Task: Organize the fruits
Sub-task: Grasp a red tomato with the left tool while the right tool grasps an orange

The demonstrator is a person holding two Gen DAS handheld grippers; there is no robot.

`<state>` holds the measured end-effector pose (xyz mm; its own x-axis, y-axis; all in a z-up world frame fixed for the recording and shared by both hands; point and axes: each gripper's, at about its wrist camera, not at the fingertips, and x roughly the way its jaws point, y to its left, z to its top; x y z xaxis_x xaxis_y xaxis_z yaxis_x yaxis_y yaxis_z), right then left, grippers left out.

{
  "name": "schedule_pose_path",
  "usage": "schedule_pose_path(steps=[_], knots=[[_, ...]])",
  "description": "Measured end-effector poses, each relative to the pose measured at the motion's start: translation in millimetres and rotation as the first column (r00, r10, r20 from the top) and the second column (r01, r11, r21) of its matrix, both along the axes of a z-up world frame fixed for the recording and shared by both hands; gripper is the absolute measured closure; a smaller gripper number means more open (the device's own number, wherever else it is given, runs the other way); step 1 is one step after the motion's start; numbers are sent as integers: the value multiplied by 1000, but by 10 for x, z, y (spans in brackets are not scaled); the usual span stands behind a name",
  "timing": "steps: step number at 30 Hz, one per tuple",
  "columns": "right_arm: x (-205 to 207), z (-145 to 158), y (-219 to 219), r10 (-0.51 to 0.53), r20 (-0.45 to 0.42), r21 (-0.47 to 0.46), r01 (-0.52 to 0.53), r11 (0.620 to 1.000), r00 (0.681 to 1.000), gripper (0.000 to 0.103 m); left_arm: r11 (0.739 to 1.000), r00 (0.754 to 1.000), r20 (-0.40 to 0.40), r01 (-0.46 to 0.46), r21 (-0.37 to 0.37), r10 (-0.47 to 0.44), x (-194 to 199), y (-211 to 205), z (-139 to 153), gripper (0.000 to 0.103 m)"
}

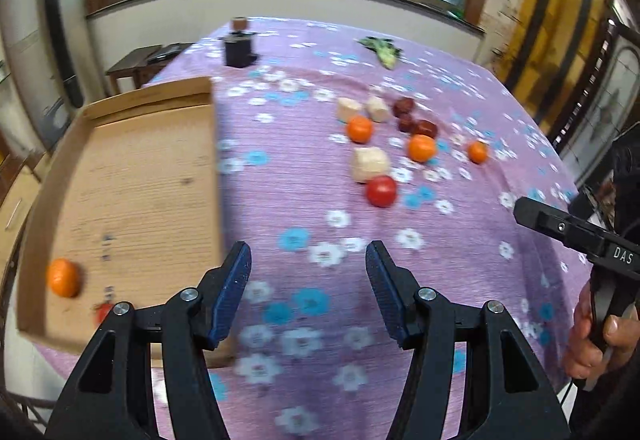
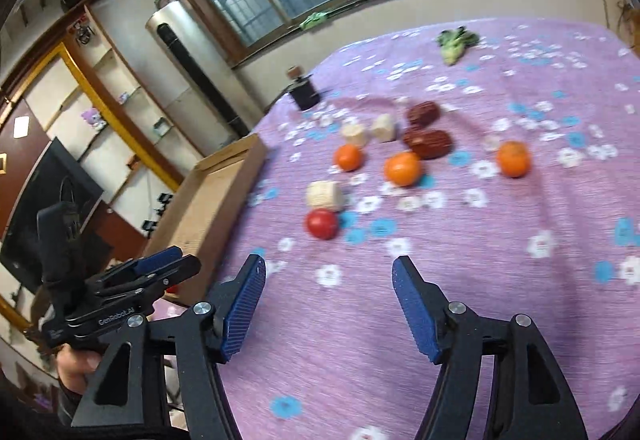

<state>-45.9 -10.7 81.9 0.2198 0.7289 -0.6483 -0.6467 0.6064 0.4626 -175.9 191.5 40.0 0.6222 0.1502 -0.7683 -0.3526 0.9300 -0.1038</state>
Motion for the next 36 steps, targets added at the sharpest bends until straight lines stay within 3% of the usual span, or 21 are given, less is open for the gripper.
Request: schedule_pose_path(steps=[12, 23, 30, 36], knots=[[196, -61, -309, -77, 91, -73, 84, 994, 993, 37, 995, 995, -39, 93, -22, -94, 389, -367, -142, 44], [443, -176, -239, -92, 113, -128, 107, 986, 989, 39, 994, 995, -39, 89, -64, -91, 770, -319, -300, 45], [858, -263, -59, -100, 153, -197, 130, 972, 983, 40, 992, 994, -72, 77, -102, -84, 1045, -252, -481, 45], [1143, -436, 83, -125, 191, -292, 178, 940, 974, 52, 993, 994, -65, 87, -83, -92, 1123, -262, -539, 57]])
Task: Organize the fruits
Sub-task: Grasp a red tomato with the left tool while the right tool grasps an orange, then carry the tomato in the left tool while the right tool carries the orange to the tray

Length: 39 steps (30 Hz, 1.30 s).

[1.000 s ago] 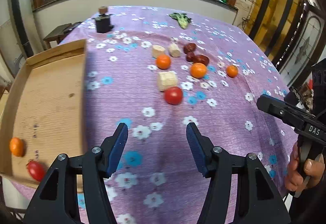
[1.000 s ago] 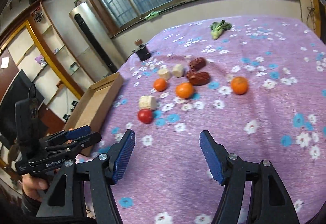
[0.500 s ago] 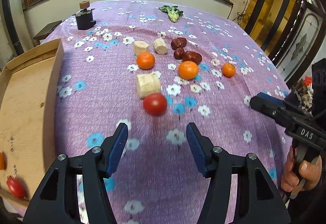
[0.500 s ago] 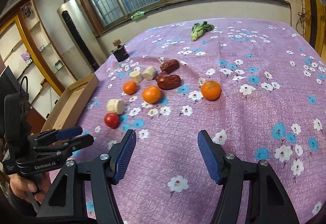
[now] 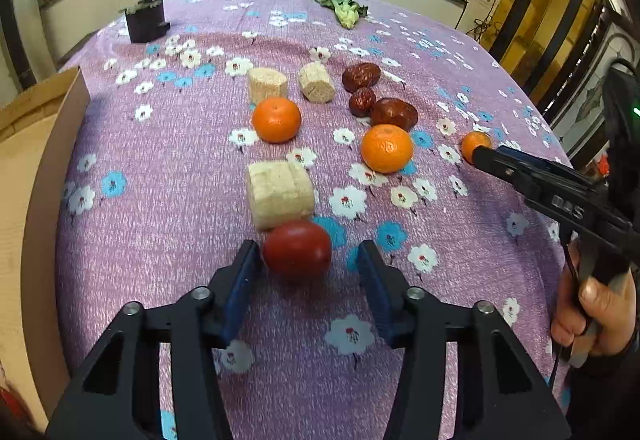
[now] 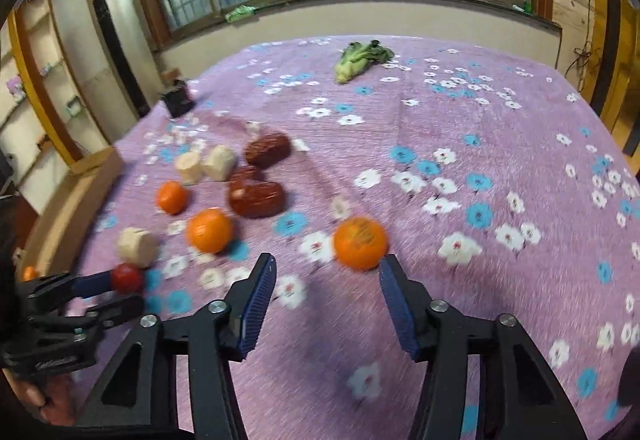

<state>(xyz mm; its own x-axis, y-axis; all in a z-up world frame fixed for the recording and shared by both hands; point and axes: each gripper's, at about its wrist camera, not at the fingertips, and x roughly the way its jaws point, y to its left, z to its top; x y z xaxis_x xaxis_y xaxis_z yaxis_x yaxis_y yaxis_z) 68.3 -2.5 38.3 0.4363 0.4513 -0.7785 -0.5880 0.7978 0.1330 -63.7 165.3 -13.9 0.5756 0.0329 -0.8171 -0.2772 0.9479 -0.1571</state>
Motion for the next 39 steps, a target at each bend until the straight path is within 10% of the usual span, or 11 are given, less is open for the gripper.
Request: schedule_pose_path(steps=[6, 39], knots=[[102, -111, 32, -43, 29, -63, 44, 997, 999, 73, 1000, 1000, 20, -7, -20, 7, -18, 70, -2, 73], [-1436, 404, 230, 181, -10, 146, -177, 973, 983, 74, 993, 991, 94, -106, 54, 100, -869, 173, 360, 72]])
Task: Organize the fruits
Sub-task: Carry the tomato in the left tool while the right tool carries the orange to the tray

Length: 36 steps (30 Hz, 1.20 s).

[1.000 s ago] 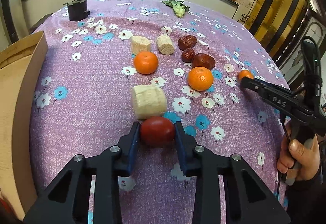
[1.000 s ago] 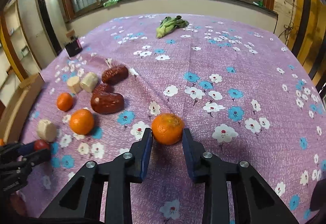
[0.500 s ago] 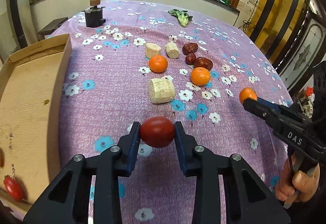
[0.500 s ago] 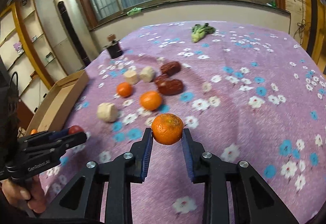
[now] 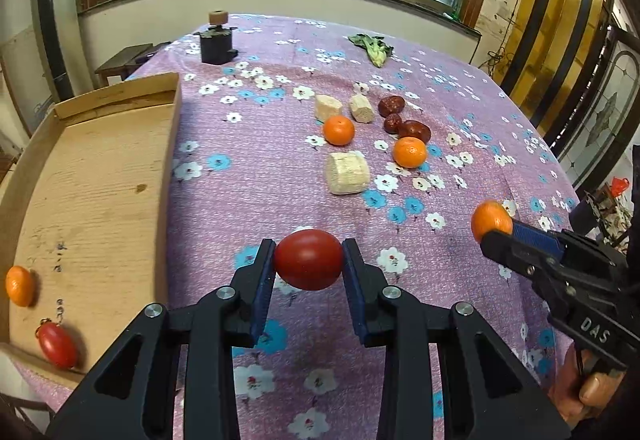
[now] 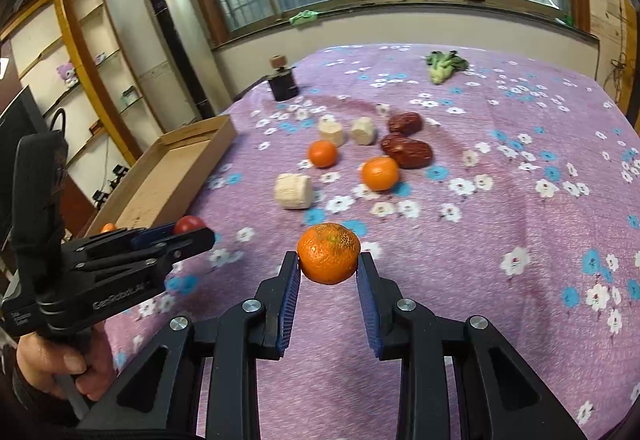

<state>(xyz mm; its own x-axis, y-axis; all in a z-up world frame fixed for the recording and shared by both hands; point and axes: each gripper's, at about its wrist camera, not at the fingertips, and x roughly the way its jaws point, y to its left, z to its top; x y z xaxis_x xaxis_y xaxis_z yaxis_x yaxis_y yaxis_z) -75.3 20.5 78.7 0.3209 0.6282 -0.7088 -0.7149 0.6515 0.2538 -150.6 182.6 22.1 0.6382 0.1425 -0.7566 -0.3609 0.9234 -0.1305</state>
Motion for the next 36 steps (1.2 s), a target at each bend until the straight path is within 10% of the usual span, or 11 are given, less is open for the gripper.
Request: schedule_pose_path(steps=[36], knots=[[-525, 127, 650, 184, 17, -7, -184, 983, 983, 74, 995, 995, 46, -91, -36, 93, -404, 471, 60, 72]])
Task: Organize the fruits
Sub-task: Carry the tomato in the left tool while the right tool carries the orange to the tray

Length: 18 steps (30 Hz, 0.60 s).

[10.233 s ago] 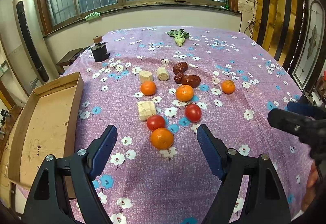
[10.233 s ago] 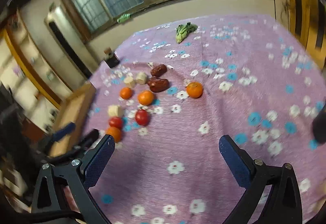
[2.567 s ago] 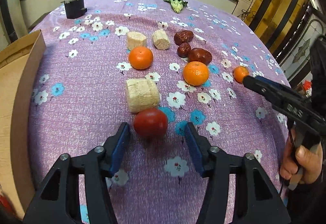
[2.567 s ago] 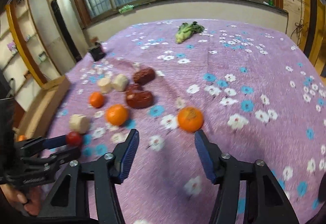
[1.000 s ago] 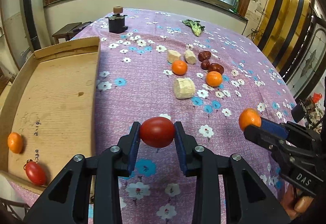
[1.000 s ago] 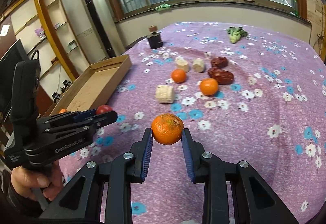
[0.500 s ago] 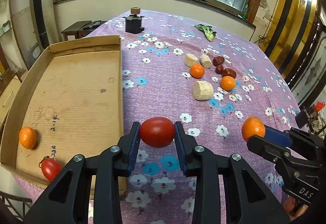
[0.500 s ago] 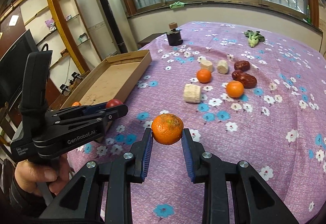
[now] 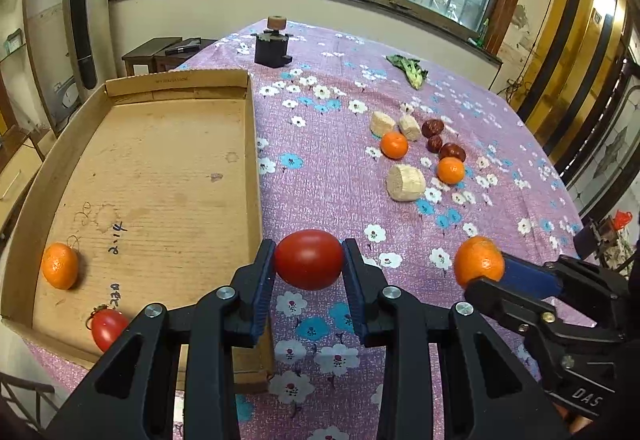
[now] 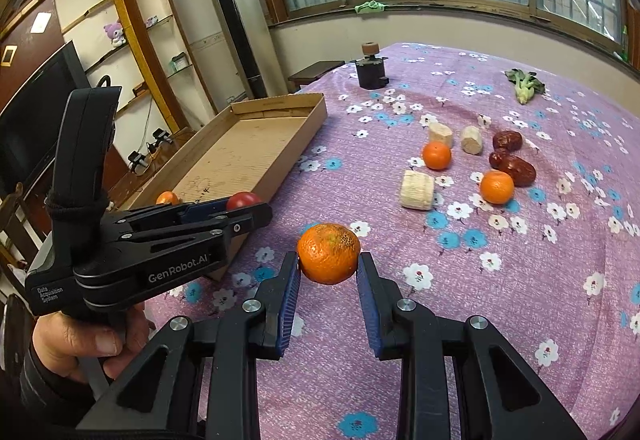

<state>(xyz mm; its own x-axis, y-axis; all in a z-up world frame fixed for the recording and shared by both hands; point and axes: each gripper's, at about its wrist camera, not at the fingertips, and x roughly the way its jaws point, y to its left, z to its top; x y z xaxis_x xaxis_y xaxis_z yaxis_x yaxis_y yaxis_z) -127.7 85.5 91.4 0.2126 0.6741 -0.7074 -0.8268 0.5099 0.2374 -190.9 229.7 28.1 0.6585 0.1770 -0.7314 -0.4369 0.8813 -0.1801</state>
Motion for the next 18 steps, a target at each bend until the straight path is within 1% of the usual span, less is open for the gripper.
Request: schedule_pose_path(steps=[4, 8, 13, 18], knots=[[-21, 24, 104, 23, -3, 4, -23, 1000, 1000, 74, 1000, 999, 24, -24, 17, 24, -96, 129, 96, 72], [-111, 74, 303, 78, 9, 11, -78, 997, 997, 74, 995, 995, 17, -101, 28, 100, -212, 425, 101, 72], [-297, 108, 658, 169, 7, 24, -169, 985, 986, 74, 981, 981, 1, -195, 26, 195, -364, 813, 46, 72], [-464, 19, 1074, 249, -18, 15, -249, 968, 968, 74, 972, 973, -10, -231, 30, 231, -402, 1036, -1, 72]])
